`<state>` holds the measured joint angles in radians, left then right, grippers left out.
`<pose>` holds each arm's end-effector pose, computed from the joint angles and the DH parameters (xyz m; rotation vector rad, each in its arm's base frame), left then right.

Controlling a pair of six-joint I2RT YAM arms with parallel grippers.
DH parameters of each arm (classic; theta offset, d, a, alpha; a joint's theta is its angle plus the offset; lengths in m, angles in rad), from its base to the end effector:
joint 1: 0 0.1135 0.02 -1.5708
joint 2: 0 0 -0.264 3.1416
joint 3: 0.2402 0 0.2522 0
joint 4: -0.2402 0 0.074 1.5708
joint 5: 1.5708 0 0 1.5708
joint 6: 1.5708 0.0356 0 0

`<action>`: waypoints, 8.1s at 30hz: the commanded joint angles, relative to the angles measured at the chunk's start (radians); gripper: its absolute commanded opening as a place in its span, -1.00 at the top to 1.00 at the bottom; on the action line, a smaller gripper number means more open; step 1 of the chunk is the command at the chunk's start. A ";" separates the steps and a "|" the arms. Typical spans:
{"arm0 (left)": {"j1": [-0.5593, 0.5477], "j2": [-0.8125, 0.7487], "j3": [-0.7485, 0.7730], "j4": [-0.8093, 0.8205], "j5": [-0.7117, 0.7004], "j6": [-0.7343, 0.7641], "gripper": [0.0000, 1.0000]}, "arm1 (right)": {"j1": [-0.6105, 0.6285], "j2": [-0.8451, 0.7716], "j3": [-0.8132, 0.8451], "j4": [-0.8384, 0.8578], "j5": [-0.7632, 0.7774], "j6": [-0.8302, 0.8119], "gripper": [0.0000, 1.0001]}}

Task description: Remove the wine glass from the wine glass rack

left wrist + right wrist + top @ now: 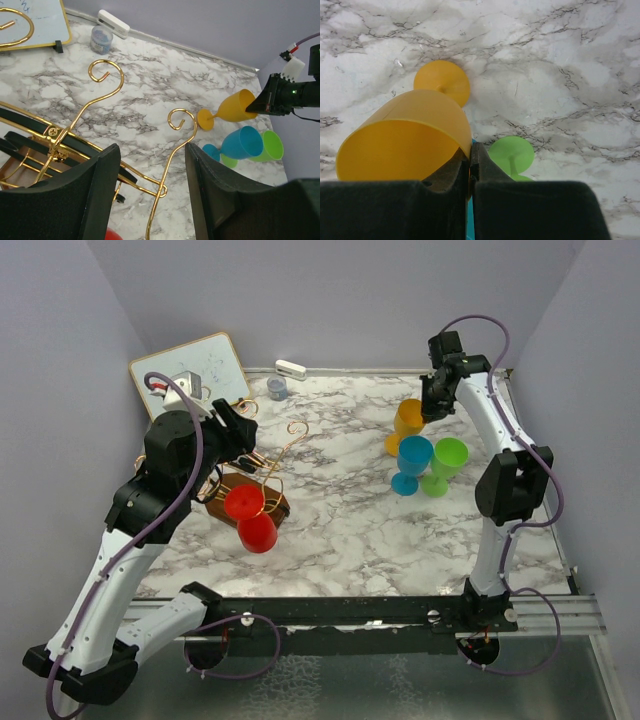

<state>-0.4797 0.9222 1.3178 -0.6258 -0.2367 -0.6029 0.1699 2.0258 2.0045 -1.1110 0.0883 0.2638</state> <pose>0.1539 -0.0707 0.4489 -0.2835 1.8076 -0.5584 0.4230 0.0694 0.3063 0.1530 2.6906 0.0129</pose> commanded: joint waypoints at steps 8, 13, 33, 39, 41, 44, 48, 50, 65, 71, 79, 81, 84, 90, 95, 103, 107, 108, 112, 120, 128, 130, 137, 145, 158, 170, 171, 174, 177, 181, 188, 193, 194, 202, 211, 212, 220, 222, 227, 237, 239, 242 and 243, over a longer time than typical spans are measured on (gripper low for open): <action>0.001 -0.088 0.013 -0.153 -0.054 -0.007 -0.14 | 0.047 0.027 0.051 -0.018 0.090 -0.014 0.87; 0.001 -0.129 -0.011 -0.167 -0.016 -0.037 -0.16 | 0.053 0.042 0.070 -0.016 0.054 -0.017 0.71; 0.001 -0.355 -0.170 -0.251 0.023 -0.278 -0.18 | 0.075 -0.091 0.156 0.025 0.040 -0.034 0.12; 0.001 -0.395 -0.219 -0.257 0.051 -0.323 -0.18 | 0.077 -0.165 0.173 0.029 0.003 -0.043 0.07; 0.001 -0.420 -0.236 -0.254 0.049 -0.340 -0.18 | 0.077 -0.193 0.160 0.043 -0.034 -0.044 0.07; 0.001 -0.453 -0.247 -0.262 0.036 -0.367 -0.18 | 0.080 -0.249 0.112 0.080 -0.098 -0.046 0.07; 0.001 -0.483 -0.252 -0.281 0.021 -0.389 -0.17 | 0.085 -0.318 0.032 0.130 -0.092 -0.048 0.07; 0.001 -0.491 -0.264 -0.284 0.023 -0.398 -0.17 | 0.085 -0.337 0.009 0.141 -0.093 -0.051 0.07; 0.002 -0.566 -0.398 -0.221 0.046 -0.465 -0.15 | 0.085 -0.368 -0.047 0.167 -0.116 -0.061 0.07; 0.001 -0.620 -0.462 -0.164 0.056 -0.495 -0.12 | 0.085 -0.367 -0.047 0.171 -0.118 -0.062 0.07; 0.001 -0.629 -0.511 -0.119 0.068 -0.508 0.03 | 0.086 -0.372 -0.057 0.178 -0.119 -0.066 0.08; 0.001 -0.627 -0.519 -0.107 0.072 -0.509 0.13 | 0.085 -0.370 -0.061 0.179 -0.122 -0.064 0.08; 0.001 -0.621 -0.525 -0.102 0.074 -0.512 0.31 | 0.086 -0.369 -0.061 0.178 -0.120 -0.066 0.08; 0.002 -0.627 -0.509 -0.120 0.054 -0.522 0.77 | 0.086 -0.371 -0.059 0.181 -0.116 -0.065 0.09; 0.001 -0.657 -0.499 -0.144 0.023 -0.535 0.94 | 0.086 -0.363 -0.061 0.187 -0.129 -0.064 0.09; 0.001 -0.728 -0.536 -0.111 0.050 -0.577 1.00 | 0.086 -0.359 -0.057 0.193 -0.134 -0.062 0.10; 0.001 -0.769 -0.581 -0.083 0.075 -0.614 1.00 | 0.086 -0.358 -0.056 0.195 -0.138 -0.062 0.10; 0.001 -0.781 -0.592 -0.078 0.080 -0.625 1.00 | 0.086 -0.358 -0.056 0.194 -0.140 -0.062 0.10; 0.001 -0.818 -0.619 -0.063 0.095 -0.666 1.00 | 0.085 -0.358 -0.059 0.194 -0.139 -0.061 0.10; 0.001 -0.835 -0.601 -0.079 0.081 -0.672 1.00 | 0.086 -0.358 -0.064 0.198 -0.144 -0.059 0.11; 0.001 -0.873 -0.615 -0.075 0.034 -0.694 1.00 | 0.086 -0.359 -0.062 0.198 -0.129 -0.060 0.11; 0.001 -0.877 -0.611 -0.075 0.028 -0.694 1.00 | 0.086 -0.353 -0.060 0.195 -0.121 -0.061 0.11; 0.001 -0.876 -0.608 -0.044 0.042 -0.700 1.00 | 0.086 -0.351 -0.059 0.198 -0.132 -0.061 0.12; 0.001 -0.878 -0.632 0.018 0.039 -0.729 1.00 | 0.086 -0.361 -0.061 0.200 -0.139 -0.060 0.12; 0.001 -0.844 -0.595 0.043 0.062 -0.747 1.00 | 0.086 -0.363 -0.066 0.206 -0.143 -0.061 0.13; 0.003 -0.802 -0.604 0.062 0.152 -0.740 1.00 | 0.086 -0.363 -0.071 0.207 -0.137 -0.061 0.13; 0.002 -0.803 -0.604 0.065 0.158 -0.739 1.00 | 0.086 -0.363 -0.070 0.207 -0.138 -0.060 0.13; 0.003 -0.806 -0.602 0.066 0.164 -0.742 1.00 | 0.086 -0.362 -0.070 0.208 -0.138 -0.059 0.13; 0.003 -0.812 -0.595 0.054 0.163 -0.742 1.00 | 0.086 -0.360 -0.069 0.208 -0.140 -0.059 0.13; 0.003 -0.826 -0.591 0.033 0.158 -0.743 1.00 | 0.086 -0.358 -0.063 0.206 -0.138 -0.058 0.13; 0.003 -0.833 -0.591 0.023 0.171 -0.749 1.00 | 0.086 -0.358 -0.063 0.205 -0.136 -0.058 0.13; 0.002 -0.828 -0.592 0.031 0.190 -0.749 1.00 | 0.086 -0.360 -0.067 0.206 -0.135 -0.058 0.13; 0.003 -0.825 -0.592 0.037 0.195 -0.749 1.00 | 0.086 -0.360 -0.067 0.206 -0.134 -0.058 0.13; 0.005 -0.824 -0.590 0.028 0.209 -0.750 1.00 | 0.086 -0.361 -0.064 0.206 -0.137 -0.057 0.13; 0.005 -0.759 -0.596 0.093 0.207 -0.714 1.00 | 0.086 -0.365 -0.066 0.205 -0.140 -0.058 0.13; 0.006 -0.744 -0.591 0.096 0.206 -0.704 1.00 | 0.086 -0.366 -0.068 0.206 -0.137 -0.057 0.13; 0.006 -0.688 -0.552 0.108 0.153 -0.642 1.00 | 0.086 -0.369 -0.074 0.212 -0.143 -0.057 0.13; 0.006 -0.666 -0.522 0.101 0.122 -0.616 1.00 | 0.086 -0.368 -0.076 0.213 -0.147 -0.057 0.13; 0.006 -0.599 -0.431 0.082 0.039 -0.541 1.00 | 0.086 -0.370 -0.075 0.214 -0.150 -0.058 0.13; 0.006 -0.455 -0.379 0.120 -0.044 -0.405 1.00 | 0.086 -0.408 -0.075 0.213 -0.152 -0.065 0.13; 0.006 -0.453 -0.391 0.162 -0.030 -0.414 1.00 | 0.086 -0.415 -0.082 0.218 -0.155 -0.064 0.13; 0.006 -0.432 -0.368 0.207 -0.014 -0.412 1.00 | 0.086 -0.416 -0.088 0.220 -0.168 -0.065 0.13; 0.006 -0.420 -0.354 0.213 -0.013 -0.408 1.00 | 0.086 -0.414 -0.087 0.219 -0.178 -0.065 0.13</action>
<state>-0.4789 0.4831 0.9272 -0.5198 -0.2417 -1.0405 0.2497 1.6348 1.9285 -0.9257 -0.0479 0.2115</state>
